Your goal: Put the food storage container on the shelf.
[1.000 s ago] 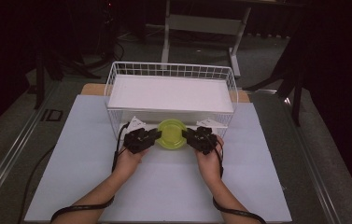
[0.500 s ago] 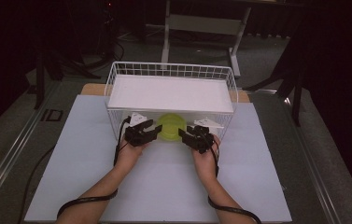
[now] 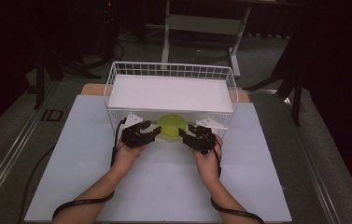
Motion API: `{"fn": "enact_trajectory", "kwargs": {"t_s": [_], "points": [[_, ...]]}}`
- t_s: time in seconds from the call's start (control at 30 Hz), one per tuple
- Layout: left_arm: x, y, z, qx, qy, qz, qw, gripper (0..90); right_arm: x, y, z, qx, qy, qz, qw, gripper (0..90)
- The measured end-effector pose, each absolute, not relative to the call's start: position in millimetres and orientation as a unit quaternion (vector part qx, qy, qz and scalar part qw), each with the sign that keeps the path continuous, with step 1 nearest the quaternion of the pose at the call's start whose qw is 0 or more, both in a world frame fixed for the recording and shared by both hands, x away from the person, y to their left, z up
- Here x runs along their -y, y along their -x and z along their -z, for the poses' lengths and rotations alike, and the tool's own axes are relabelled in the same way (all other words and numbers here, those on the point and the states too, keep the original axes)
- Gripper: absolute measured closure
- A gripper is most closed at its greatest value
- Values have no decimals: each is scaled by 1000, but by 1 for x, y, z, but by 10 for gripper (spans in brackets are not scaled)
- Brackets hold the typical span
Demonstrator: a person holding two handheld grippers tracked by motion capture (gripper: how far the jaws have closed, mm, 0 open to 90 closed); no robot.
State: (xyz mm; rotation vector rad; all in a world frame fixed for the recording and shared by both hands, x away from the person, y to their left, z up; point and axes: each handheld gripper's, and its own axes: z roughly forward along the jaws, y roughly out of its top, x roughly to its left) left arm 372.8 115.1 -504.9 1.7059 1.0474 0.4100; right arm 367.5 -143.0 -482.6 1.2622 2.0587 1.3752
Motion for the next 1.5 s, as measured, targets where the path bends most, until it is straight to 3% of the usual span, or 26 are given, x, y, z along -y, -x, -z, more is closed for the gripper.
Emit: {"fn": "enact_trajectory", "kwargs": {"t_s": [0.3, 0.43, 0.67, 0.73, 0.87, 1.0, 1.07, 1.5], "points": [[-127, -338, 493, -414, -718, -157, 537, 388, 143, -342, 474, -734, -426, -497, 183, 539], [-130, -324, 492, -404, -719, -148, 545, 216, 142, -336, 478, -738, -424, -495, 176, 544], [-139, -293, 501, -415, -712, -134, 551, 140, 139, -332, 495, -746, -433, -477, 169, 589], [-143, -288, 504, -405, -713, -156, 551, 5, 137, -334, 499, -749, -435, -471, 163, 605], [-152, -285, 513, -415, -703, -162, 555, 5, 130, -339, 508, -762, -432, -460, 149, 647], [-153, -287, 520, -415, -704, -151, 557, 5, 121, -346, 513, -779, -422, -445, 128, 852], [-153, -286, 520, -412, -704, -152, 558, 5, 118, -347, 514, -787, -414, -439, 127, 896], [-147, -287, 522, -404, -711, -157, 555, 5, 112, -369, 521, -775, -442, -436, 122, 897]]}}
